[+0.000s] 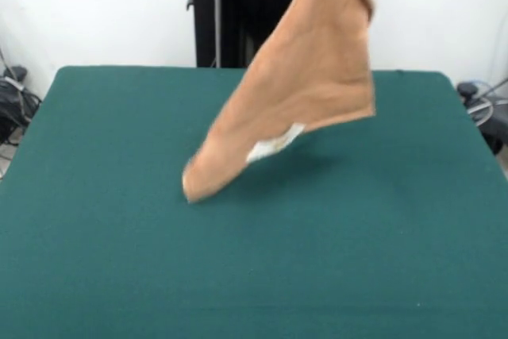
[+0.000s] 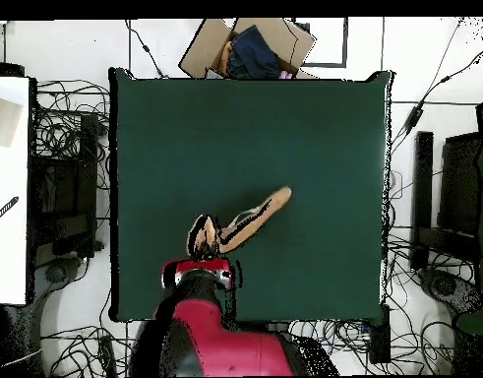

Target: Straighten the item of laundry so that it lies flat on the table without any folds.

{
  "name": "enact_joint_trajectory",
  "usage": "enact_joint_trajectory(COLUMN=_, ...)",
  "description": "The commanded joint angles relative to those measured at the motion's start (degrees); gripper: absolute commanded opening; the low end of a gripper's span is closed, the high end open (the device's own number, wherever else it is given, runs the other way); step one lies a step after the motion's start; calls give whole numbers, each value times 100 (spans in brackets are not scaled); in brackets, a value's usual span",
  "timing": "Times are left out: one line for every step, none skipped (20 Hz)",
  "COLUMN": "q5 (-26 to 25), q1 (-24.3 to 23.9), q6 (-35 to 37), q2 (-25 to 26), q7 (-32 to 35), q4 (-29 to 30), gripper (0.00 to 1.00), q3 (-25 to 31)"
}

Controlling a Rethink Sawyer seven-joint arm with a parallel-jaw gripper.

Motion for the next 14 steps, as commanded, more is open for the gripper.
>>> enact_joint_trajectory(q5=485, q1=686, q6=1558, q2=-1406, q7=642, q4=464, gripper=0, q3=-502)
enact_joint_trajectory(q5=342, q1=781, q6=1721, q2=-1510, q7=810, q4=391, gripper=0, q3=-592)
enact_joint_trajectory(q5=283, q1=832, q6=1725, q2=-1516, q7=889, q4=371, gripper=0, q3=-634)
enact_joint_trajectory(q5=129, q1=885, q6=1757, q2=-1471, q7=1027, q4=304, gripper=0, q3=-659)
enact_joint_trajectory(q5=-85, q1=917, q6=1554, q2=-1315, q7=1256, q4=268, gripper=0, q3=-661)
enact_joint_trajectory(q5=-485, q1=991, q6=1312, q2=-1018, q7=1599, q4=139, gripper=0, q3=-708)
enact_joint_trajectory(q5=-912, q1=1228, q6=915, q2=-517, q7=1908, q4=-75, gripper=0, q3=-1002)
enact_joint_trajectory(q5=-1003, q1=1688, q6=313, q2=244, q7=1878, q4=-331, gripper=0, q3=-1626)
enact_joint_trajectory(q5=-786, q1=2212, q6=-402, q2=1047, q7=1680, q4=-568, gripper=0, q3=-2273)
enact_joint_trajectory(q5=-508, q1=2553, q6=-1059, q2=1705, q7=1500, q4=-725, gripper=0, q3=-2670)
enact_joint_trajectory(q5=-234, q1=2754, q6=-1578, q2=2244, q7=1434, q4=-833, gripper=0, q3=-2876)
enact_joint_trajectory(q5=19, q1=2861, q6=-2002, q2=2660, q7=1424, q4=-912, gripper=0, q3=-2963)
enact_joint_trajectory(q5=272, q1=2968, q6=-2426, q2=3075, q7=1415, q4=-991, gripper=0, q3=-3050)
enact_joint_trajectory(q5=387, q1=2908, q6=-2703, q2=3342, q7=1436, q4=-1036, gripper=0, q3=-2961)
